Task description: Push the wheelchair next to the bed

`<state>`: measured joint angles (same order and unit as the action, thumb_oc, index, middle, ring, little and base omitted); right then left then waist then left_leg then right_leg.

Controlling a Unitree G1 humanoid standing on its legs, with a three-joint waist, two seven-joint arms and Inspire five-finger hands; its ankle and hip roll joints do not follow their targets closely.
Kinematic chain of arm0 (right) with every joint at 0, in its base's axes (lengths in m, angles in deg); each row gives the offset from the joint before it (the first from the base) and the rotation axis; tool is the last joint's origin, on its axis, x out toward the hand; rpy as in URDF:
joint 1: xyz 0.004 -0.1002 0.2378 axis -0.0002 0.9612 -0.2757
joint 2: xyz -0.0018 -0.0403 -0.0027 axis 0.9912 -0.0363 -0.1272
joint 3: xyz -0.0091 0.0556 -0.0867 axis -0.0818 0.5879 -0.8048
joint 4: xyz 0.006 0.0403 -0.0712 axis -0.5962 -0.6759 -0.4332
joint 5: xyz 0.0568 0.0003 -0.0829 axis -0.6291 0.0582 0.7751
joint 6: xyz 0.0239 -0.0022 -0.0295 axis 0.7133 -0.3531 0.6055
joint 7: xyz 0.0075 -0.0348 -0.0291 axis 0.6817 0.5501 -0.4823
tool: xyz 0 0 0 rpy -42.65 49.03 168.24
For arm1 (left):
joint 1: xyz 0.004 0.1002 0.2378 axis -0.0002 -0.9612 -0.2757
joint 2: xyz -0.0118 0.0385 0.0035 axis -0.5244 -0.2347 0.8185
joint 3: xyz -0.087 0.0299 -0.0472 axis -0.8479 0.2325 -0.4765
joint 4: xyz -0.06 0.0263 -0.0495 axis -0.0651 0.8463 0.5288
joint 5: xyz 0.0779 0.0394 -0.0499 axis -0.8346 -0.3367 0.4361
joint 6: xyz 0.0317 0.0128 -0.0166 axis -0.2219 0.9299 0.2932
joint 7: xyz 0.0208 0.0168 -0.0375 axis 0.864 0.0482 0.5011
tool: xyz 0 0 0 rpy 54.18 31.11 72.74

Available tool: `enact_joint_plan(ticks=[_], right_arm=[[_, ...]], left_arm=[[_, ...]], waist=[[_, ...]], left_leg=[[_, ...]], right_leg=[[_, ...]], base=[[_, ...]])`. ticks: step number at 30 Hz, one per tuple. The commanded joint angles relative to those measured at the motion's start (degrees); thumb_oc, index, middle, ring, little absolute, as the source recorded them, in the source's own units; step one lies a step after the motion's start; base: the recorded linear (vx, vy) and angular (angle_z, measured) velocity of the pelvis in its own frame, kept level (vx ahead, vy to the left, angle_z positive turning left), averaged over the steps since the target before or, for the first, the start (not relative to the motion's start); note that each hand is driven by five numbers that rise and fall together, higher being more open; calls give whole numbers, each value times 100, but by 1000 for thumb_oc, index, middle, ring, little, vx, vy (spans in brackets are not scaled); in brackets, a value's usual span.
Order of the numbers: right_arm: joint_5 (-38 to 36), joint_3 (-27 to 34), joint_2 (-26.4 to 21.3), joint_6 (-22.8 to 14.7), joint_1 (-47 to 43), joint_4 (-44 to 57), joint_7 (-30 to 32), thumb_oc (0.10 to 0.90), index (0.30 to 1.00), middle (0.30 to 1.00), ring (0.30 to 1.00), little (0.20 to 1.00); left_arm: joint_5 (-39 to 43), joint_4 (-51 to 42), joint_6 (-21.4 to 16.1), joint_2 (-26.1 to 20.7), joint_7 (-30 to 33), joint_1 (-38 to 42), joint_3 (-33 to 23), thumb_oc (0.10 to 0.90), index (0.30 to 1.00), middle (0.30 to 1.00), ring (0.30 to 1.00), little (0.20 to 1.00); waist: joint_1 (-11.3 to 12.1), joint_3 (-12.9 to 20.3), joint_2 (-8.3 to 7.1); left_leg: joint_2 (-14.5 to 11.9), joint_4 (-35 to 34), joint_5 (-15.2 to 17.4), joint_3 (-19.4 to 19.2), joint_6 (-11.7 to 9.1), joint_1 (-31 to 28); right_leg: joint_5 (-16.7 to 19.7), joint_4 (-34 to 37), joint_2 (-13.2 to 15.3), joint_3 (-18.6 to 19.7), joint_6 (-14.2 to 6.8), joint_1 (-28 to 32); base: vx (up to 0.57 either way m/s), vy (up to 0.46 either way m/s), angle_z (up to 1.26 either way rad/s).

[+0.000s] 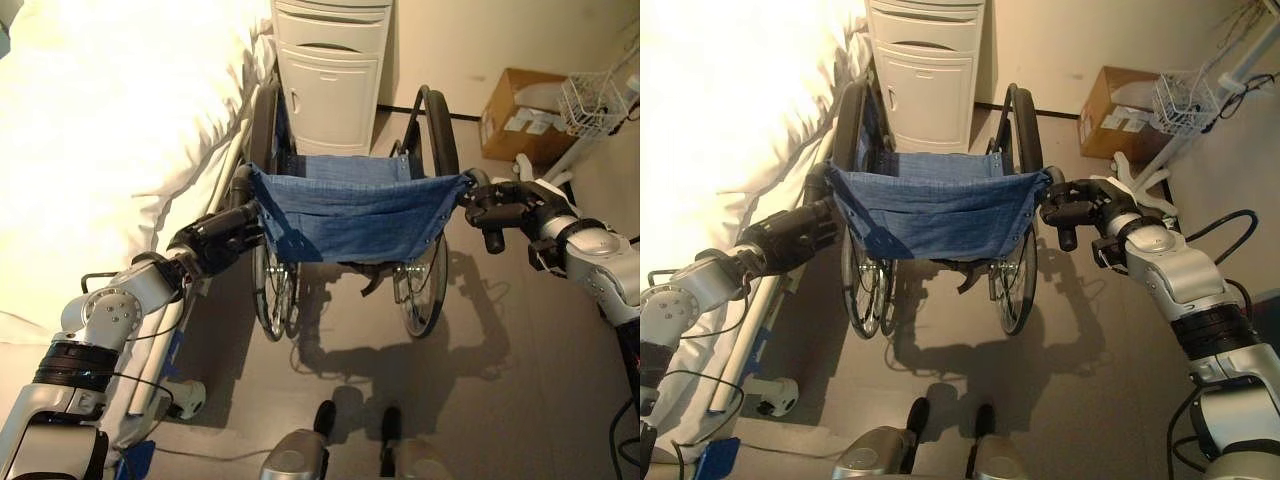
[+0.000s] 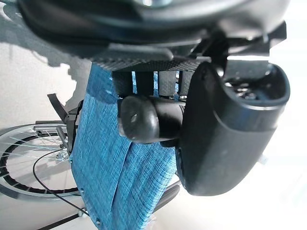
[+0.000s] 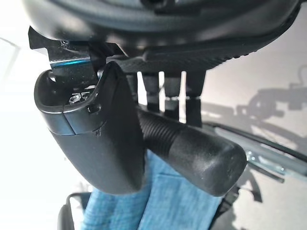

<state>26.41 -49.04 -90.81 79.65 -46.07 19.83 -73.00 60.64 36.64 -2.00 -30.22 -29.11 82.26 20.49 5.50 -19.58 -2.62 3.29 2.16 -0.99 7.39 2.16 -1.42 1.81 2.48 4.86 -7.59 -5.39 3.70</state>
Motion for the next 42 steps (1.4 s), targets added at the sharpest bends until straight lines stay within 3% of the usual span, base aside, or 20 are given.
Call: enact_joint_plan(ticks=[1, 13, 15, 16, 17, 18, 27, 36, 42], right_arm=[[-255, -169, -195, -691, -232, 837, -684, 400, 300, 300, 300, 300], [-203, -291, -125, -476, -213, 914, -315, 400, 300, 300, 300, 300], [-233, -266, -136, -503, -208, 919, -285, 527, 491, 491, 491, 491], [-305, -258, -156, -544, -219, 936, -241, 800, 900, 900, 900, 900], [-335, -238, -170, -554, -225, 941, -217, 800, 900, 900, 900, 900], [-349, -225, -182, -570, -215, 945, -192, 800, 900, 900, 900, 900], [-410, 465, -338, -703, 431, 1081, 75, 800, 900, 900, 900, 900], [-407, 2491, -303, -1287, 2203, 1297, 107, 800, 900, 900, 900, 900], [-457, 3366, -84, -1513, 3055, 1271, 142, 800, 900, 900, 900, 900]], left_arm=[[207, -34, -924, -317, -12, 88, -787, 400, 300, 300, 300, 300], [-57, -142, -891, -207, 204, -259, -999, 400, 300, 300, 300, 300], [-188, -127, -900, -224, 249, -281, -1032, 400, 300, 300, 300, 300], [-208, -23, -920, -262, 279, -279, -1054, 400, 300, 300, 300, 300], [-246, 56, -929, -276, 274, -261, -1077, 764, 846, 846, 846, 846], [-270, 109, -914, -297, 263, -264, -1112, 800, 900, 900, 900, 900], [-1176, 608, -1266, -707, 259, -497, -1720, 800, 900, 900, 900, 900], [-1783, 1000, -1432, -924, 216, -1780, -3482, 800, 900, 900, 900, 900], [-2052, 1182, -1363, -801, -39, -2460, -4075, 800, 900, 900, 900, 900]], waist=[[85, 1068, -23], [95, 1214, -10], [90, 1219, -10], [79, 1234, -4], [67, 1248, -4], [64, 1264, -2], [-37, 1343, 68], [-150, 1351, 118], [-187, 1405, 135]], left_leg=[[-38, 304, 4, -330, -265, 284], [-181, 75, 12, -369, -346, 47], [-183, 71, 20, -373, -344, 30], [-185, 61, 26, -380, -343, 9], [-181, 46, -14, -390, -337, 19], [-189, 29, 30, -397, -342, -25], [-216, -80, 16, -508, -321, -107], [-299, -274, -5, -578, -342, -174], [-352, -434, -66, -614, -375, -203]], right_leg=[[66, -289, 27, -61, -18, -40], [-23, -94, -11, -208, 39, 199], [-32, -97, -15, -207, 43, 208], [-40, -95, -15, -214, 42, 225], [-9, -90, -12, -218, 46, 207], [-43, -82, -17, -220, 40, 240], [-29, -40, -21, -199, 40, 242], [-66, 47, -73, -212, 50, 252], [-44, 149, -92, -229, 32, 245]], base=[[73, -54, 21], [53, -12, 2], [11, -1, -2], [0, 0, 0], [32, -2, -2], [0, 0, 0], [-3, 1, -3], [-22, -12, -2], [-22, -19, 3]])
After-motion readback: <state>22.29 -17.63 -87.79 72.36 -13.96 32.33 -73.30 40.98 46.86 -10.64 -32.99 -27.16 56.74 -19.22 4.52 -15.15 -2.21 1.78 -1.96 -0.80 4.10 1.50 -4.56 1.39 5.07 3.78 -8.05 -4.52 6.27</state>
